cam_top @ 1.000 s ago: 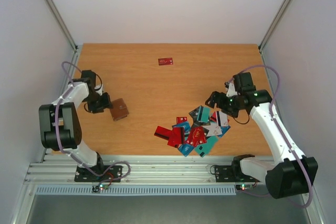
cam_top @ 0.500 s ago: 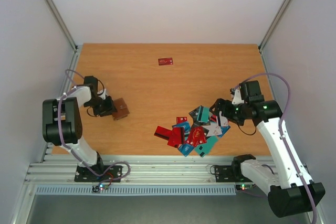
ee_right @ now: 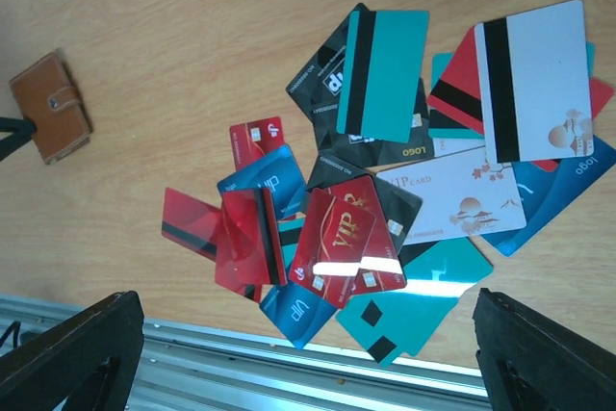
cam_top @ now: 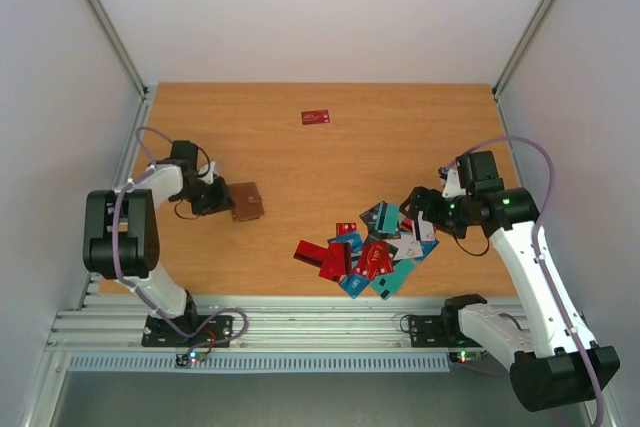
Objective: Put the credit cards into the card holder
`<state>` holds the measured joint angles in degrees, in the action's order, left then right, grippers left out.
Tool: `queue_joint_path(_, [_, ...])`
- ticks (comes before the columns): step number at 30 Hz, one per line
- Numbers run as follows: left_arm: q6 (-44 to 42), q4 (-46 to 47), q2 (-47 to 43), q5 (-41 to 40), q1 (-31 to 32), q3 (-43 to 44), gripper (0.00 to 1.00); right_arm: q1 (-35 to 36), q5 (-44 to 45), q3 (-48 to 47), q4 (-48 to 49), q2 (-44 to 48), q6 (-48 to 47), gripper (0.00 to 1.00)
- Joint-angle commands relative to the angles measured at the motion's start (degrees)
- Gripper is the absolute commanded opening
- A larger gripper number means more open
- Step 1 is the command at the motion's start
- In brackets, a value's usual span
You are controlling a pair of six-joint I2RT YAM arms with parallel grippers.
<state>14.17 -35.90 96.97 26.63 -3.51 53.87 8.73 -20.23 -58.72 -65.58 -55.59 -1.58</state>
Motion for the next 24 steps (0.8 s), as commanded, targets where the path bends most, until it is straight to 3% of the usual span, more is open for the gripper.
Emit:
queue_joint_path(1, [0.1, 0.6, -5.0, 3.5, 2.1, 1.1, 0.00, 0.4, -3.4, -1.4, 1.5, -0.3, -0.8, 0.95])
queue_joint_path(12, [-1.1, -5.8, -17.7, 15.0, 7.5, 6.9, 0.00, 1.5, -25.1, -2.6, 19.9, -9.3, 4.4, 0.93])
queue_joint_path(24, [5.1, -7.2, -24.6, 30.0, 12.0, 11.6, 0.00, 11.4, -39.3, -14.4, 29.7, -24.1, 3.4, 0.92])
